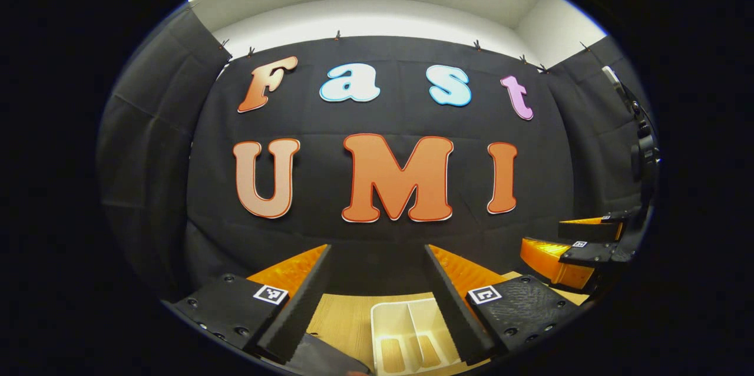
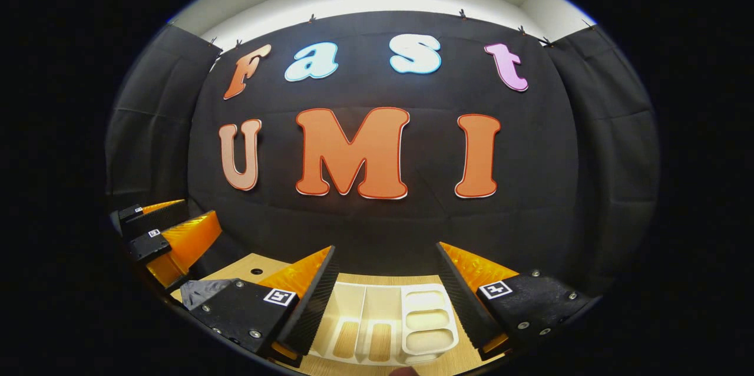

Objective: Open the schoolbag, grab two books from the bookshelf and put them into the schoolbag.

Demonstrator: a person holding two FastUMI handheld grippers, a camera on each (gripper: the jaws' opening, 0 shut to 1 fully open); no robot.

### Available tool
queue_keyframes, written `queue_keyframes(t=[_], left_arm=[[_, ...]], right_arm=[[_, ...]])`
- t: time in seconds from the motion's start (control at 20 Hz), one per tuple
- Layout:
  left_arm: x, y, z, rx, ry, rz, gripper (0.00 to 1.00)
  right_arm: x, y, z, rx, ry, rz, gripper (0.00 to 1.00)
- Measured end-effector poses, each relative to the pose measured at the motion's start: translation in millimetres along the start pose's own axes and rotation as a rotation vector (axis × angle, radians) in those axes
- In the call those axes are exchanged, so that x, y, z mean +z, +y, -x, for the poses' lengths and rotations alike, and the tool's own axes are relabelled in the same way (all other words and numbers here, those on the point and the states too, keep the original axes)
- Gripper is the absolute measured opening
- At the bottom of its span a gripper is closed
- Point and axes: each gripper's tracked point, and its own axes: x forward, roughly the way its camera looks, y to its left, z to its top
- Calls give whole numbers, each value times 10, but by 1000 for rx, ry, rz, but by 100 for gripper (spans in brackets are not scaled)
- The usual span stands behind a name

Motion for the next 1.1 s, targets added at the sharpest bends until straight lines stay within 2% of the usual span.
queue_keyframes(t=[0.6, 0.85, 1.1], left_arm=[[2, 44, -267, -74, -39, -29, 95], [104, -2, -403, -143, -94, -54, 95], [77, -42, -534, -224, -113, -52, 95]], right_arm=[[22, 74, -135, -19, -42, 62, 97], [76, 26, -187, -66, -57, 119, 97], [69, -54, -175, -118, -46, 121, 97]])
